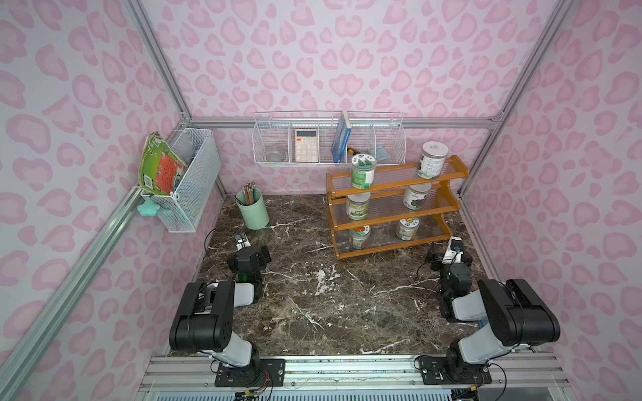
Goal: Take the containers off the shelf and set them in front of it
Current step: 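Pick up a container from the shelf.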
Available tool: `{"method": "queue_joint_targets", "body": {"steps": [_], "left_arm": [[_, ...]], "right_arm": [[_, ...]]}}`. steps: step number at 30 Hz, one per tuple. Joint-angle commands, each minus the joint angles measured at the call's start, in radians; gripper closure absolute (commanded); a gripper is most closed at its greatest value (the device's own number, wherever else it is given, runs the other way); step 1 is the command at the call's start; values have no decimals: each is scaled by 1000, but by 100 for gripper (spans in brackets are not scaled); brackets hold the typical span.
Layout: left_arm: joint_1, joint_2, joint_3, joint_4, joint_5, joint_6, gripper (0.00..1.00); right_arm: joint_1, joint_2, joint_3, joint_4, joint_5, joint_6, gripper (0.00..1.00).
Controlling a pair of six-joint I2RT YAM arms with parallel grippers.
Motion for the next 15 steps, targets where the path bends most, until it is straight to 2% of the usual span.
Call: {"method": "queue_joint_targets", "body": {"steps": [1,14,15], "left_arm": [[0,1,6,13,5,-1,0],[1,-4,3,14,7,0,3],[0,-7,1,20,10,6,2]], "right_arm": [[-1,-3,2,14,-6,3,1],[-3,-8,4,14,-22,-3,1],[5,-43,16,-43,-18,-13,1]]}}
